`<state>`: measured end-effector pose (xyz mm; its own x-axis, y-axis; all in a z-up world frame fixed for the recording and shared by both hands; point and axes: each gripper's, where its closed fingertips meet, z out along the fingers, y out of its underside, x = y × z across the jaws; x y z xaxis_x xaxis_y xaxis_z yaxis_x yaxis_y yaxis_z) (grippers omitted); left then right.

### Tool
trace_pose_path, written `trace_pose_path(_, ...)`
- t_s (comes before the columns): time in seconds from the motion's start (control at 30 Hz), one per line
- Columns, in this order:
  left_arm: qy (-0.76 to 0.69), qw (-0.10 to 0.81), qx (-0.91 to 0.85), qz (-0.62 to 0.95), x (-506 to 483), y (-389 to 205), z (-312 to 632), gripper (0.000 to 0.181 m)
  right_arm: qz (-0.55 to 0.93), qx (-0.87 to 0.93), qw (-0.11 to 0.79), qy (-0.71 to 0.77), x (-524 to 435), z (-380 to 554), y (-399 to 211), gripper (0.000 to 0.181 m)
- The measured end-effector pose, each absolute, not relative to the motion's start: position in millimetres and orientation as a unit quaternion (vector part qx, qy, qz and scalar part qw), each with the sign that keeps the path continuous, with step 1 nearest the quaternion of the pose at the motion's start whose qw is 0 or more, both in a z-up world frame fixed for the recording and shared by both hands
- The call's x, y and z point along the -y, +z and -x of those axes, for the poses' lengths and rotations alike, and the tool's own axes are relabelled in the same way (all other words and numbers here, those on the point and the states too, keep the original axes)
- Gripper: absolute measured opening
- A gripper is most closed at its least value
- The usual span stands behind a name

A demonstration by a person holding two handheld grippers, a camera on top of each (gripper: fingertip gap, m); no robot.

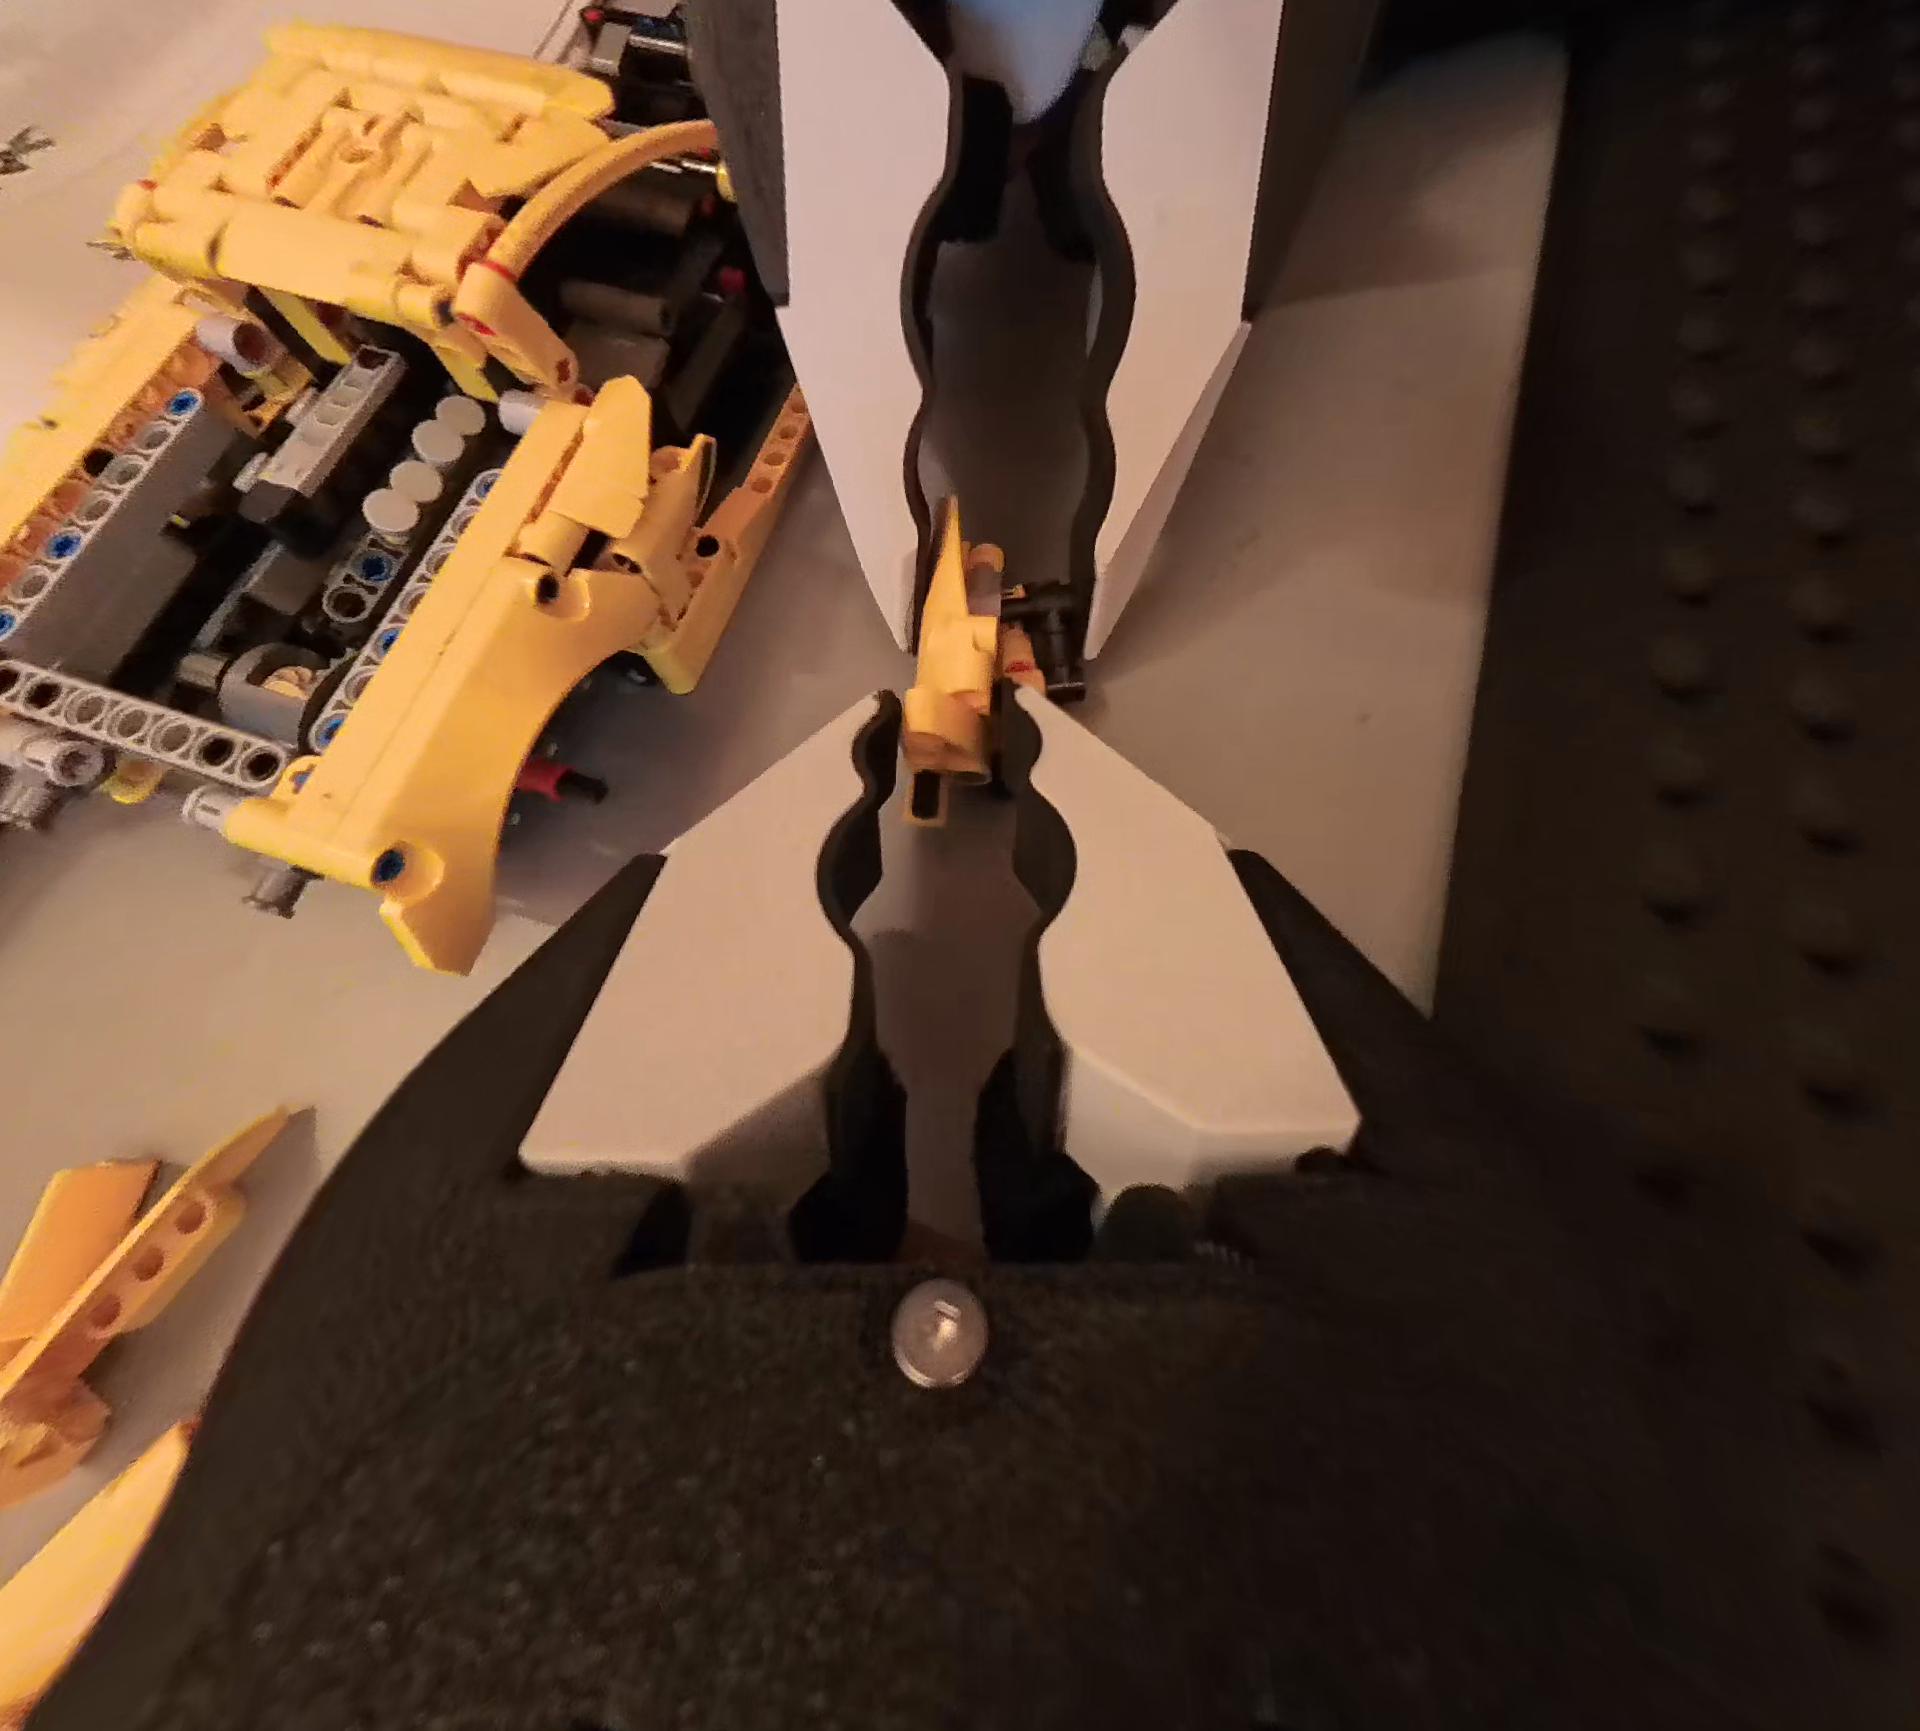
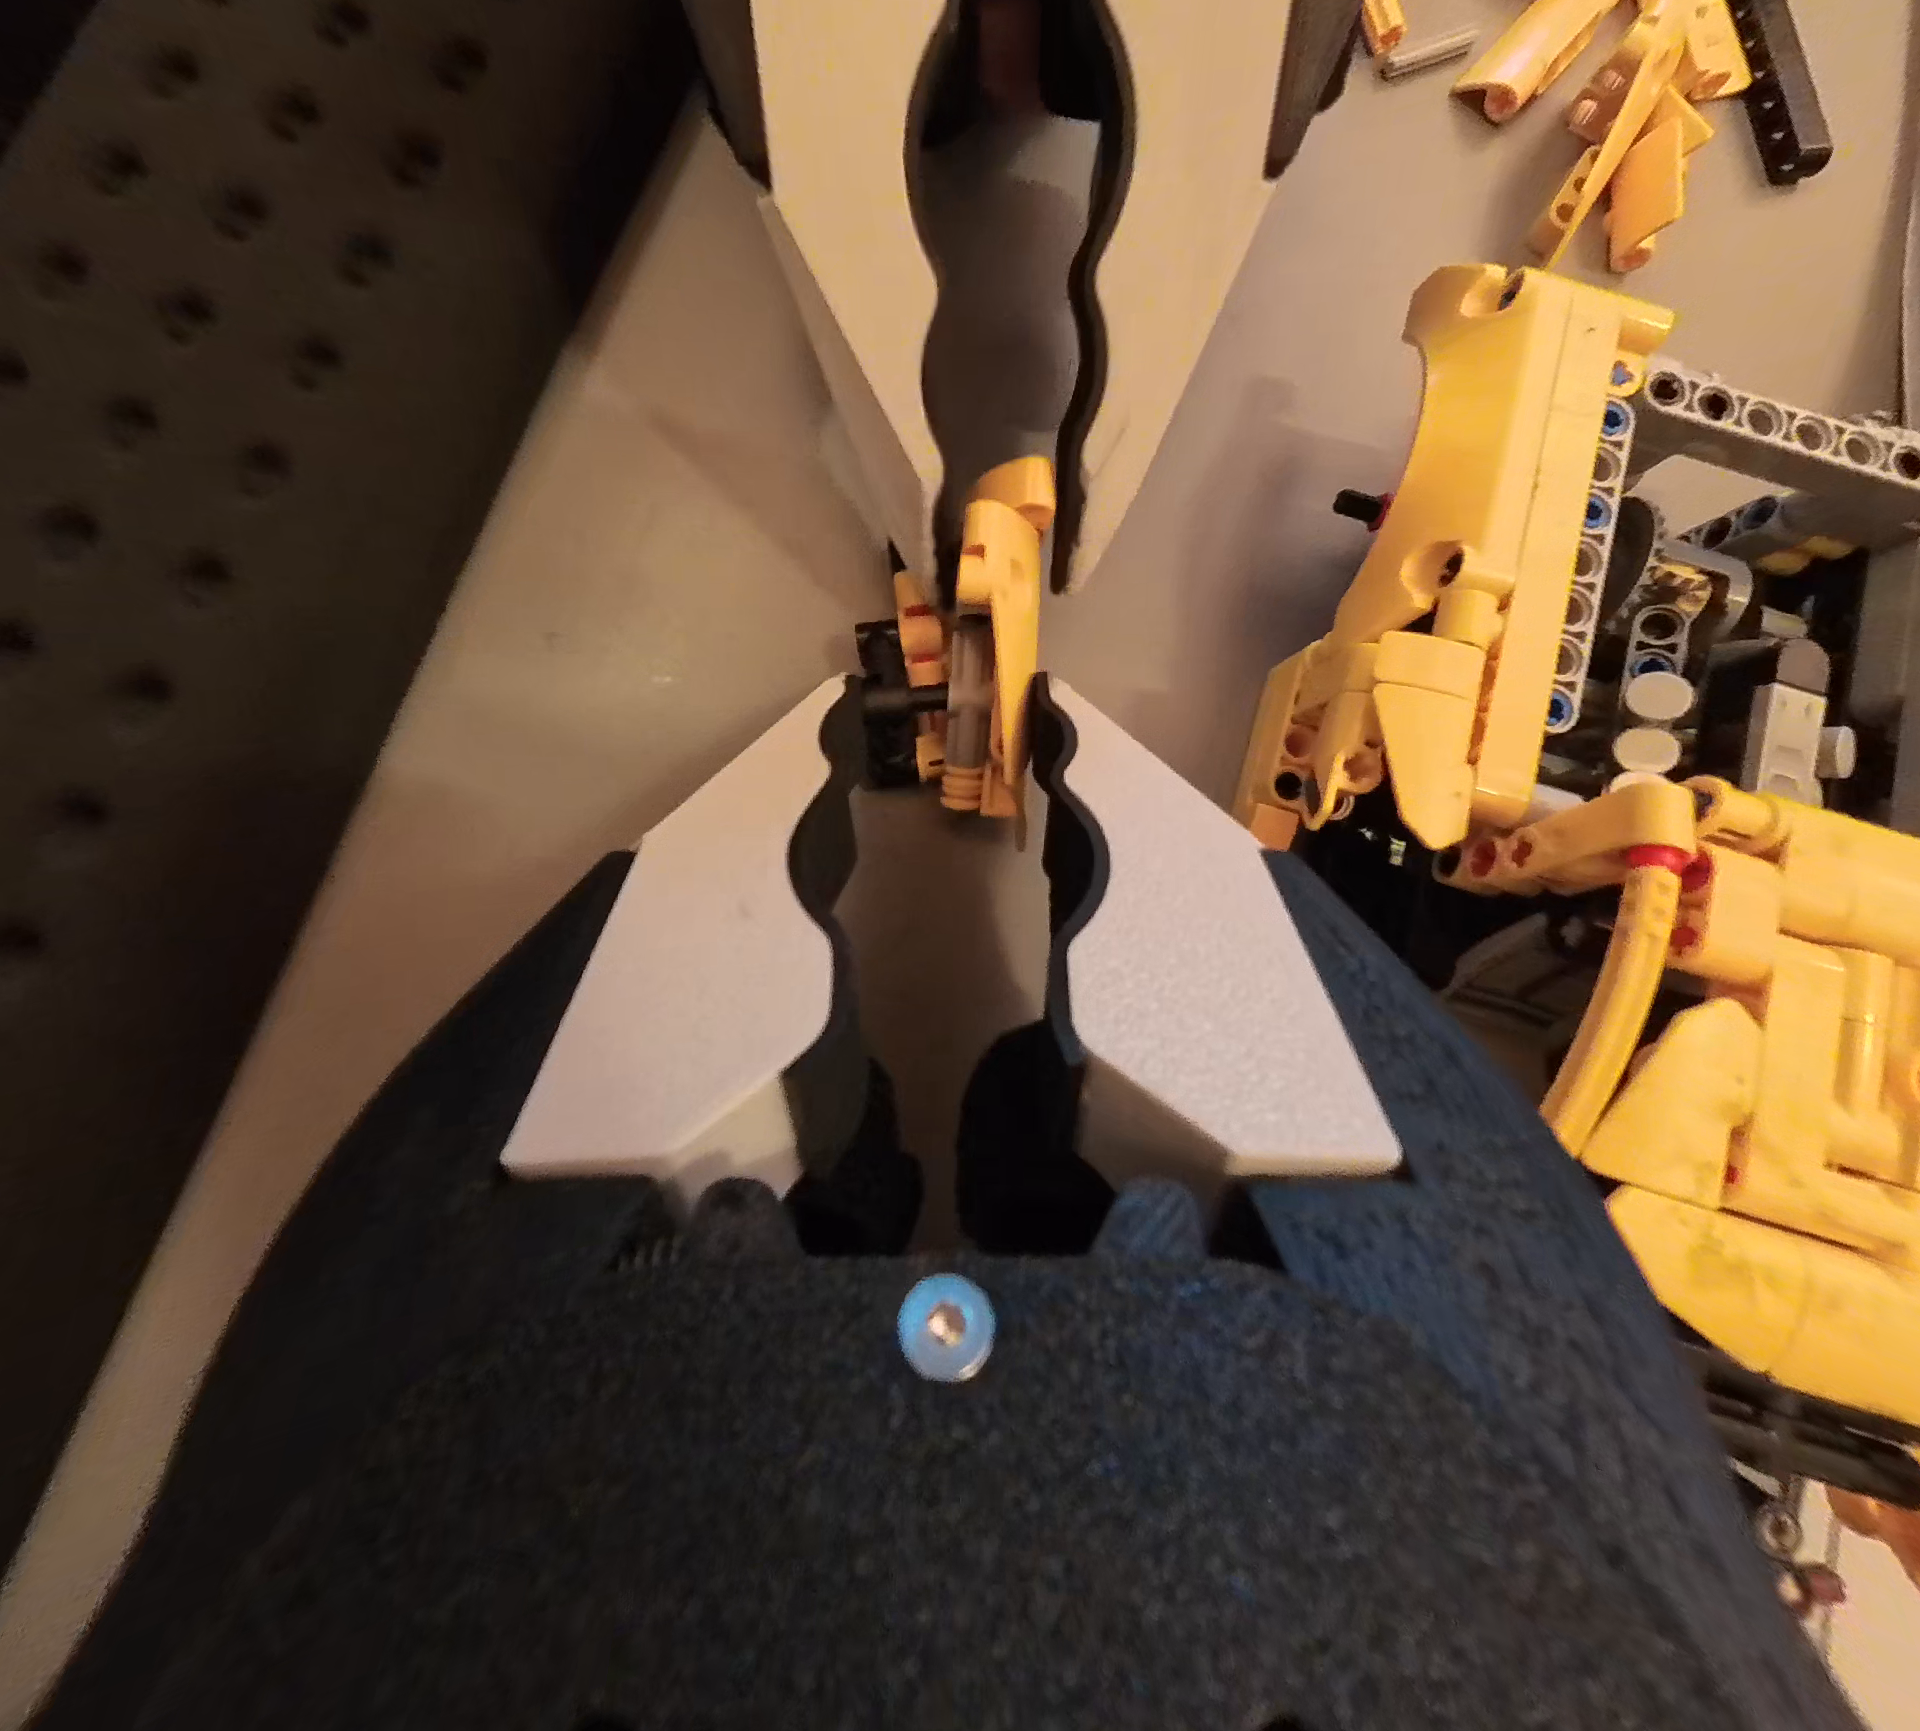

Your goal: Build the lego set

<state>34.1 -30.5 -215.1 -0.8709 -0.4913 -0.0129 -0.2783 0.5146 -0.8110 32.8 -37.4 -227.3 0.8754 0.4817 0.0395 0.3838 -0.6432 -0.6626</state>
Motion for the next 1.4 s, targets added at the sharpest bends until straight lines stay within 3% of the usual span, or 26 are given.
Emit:
trace_pose_path(0.33, -0.443, 0.122, -0.864, 0.207, 31.3, -212.0, -31.3, 0.015, 0.911, 0.213, 0.341, 0.088, 37.6, -34.3, -227.7, 0.036)
trace_pose_path(0.97, -0.437, 0.132, -0.87, 0.185, 31.9, -212.3, -27.5, 0.015, 0.906, 0.248, 0.333, 0.085, 38.1, -27.4, -227.0, 0.031)
trace_pose_path(1.13, -0.411, 0.192, -0.876, 0.161, 32.0, -211.7, -31.7, 0.015, 0.914, 0.216, 0.328, 0.097, 35.6, -31.4, -226.6, 0.032)
trace_pose_path(1.4, -0.436, 0.164, -0.865, 0.184, 28.8, -204.8, -32.5, 0.015, 0.915, 0.195, 0.337, 0.107, 35.4, -34.1, -223.5, 0.034)
